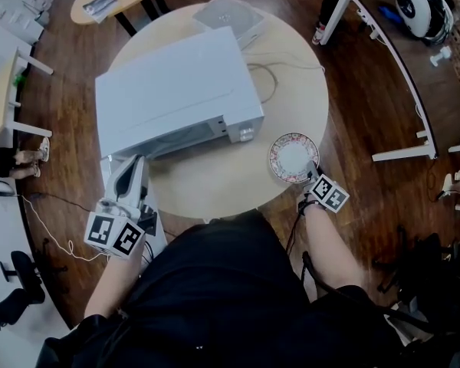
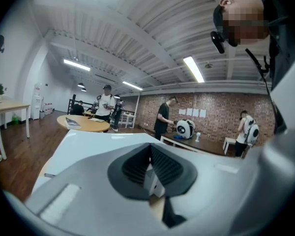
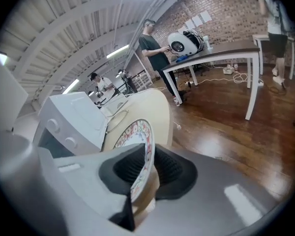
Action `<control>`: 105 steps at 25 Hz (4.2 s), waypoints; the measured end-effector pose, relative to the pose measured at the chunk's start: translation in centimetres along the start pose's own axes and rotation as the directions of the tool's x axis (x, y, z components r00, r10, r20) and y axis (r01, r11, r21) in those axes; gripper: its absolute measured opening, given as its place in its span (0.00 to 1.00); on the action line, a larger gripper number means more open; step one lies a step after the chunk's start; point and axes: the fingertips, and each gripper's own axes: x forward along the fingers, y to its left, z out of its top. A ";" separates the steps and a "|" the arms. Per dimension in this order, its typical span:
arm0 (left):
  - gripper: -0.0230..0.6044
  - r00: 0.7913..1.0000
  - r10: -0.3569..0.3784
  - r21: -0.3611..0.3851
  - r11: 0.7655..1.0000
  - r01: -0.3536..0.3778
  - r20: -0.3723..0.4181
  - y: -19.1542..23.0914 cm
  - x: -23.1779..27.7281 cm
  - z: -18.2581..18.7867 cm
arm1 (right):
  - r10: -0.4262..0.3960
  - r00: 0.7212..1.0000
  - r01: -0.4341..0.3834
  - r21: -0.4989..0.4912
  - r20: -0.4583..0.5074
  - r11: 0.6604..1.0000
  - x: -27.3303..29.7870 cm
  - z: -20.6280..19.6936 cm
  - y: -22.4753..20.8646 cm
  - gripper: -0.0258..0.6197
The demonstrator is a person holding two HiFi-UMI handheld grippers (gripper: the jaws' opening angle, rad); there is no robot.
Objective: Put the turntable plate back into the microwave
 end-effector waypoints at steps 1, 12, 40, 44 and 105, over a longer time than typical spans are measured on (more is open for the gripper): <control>0.04 1.000 -0.004 -0.006 1.000 0.004 0.000 0.0 0.0 0.0 | 0.009 1.000 -0.009 0.019 0.013 1.000 -0.2 0.1 0.1 0.13; 0.04 1.000 -0.029 -0.004 1.000 0.029 0.005 0.9 -0.3 0.9 | 0.090 0.991 -0.103 0.148 0.094 0.984 -0.2 0.4 2.8 0.07; 0.04 0.989 -0.091 -0.015 0.996 0.093 0.117 0.8 -0.8 2.1 | 0.084 0.946 -0.220 0.431 0.313 0.875 -4.6 5.0 3.9 0.07; 0.04 0.987 -0.092 -0.021 0.995 0.096 0.130 0.7 -1.0 2.1 | 0.081 0.940 -0.231 0.442 0.332 0.867 -5.1 5.6 3.8 0.07; 0.04 0.988 -0.109 -0.015 0.994 0.111 0.113 2.1 -3.9 0.2 | 0.216 0.940 -0.321 0.462 0.265 0.827 -6.4 1.2 11.0 0.07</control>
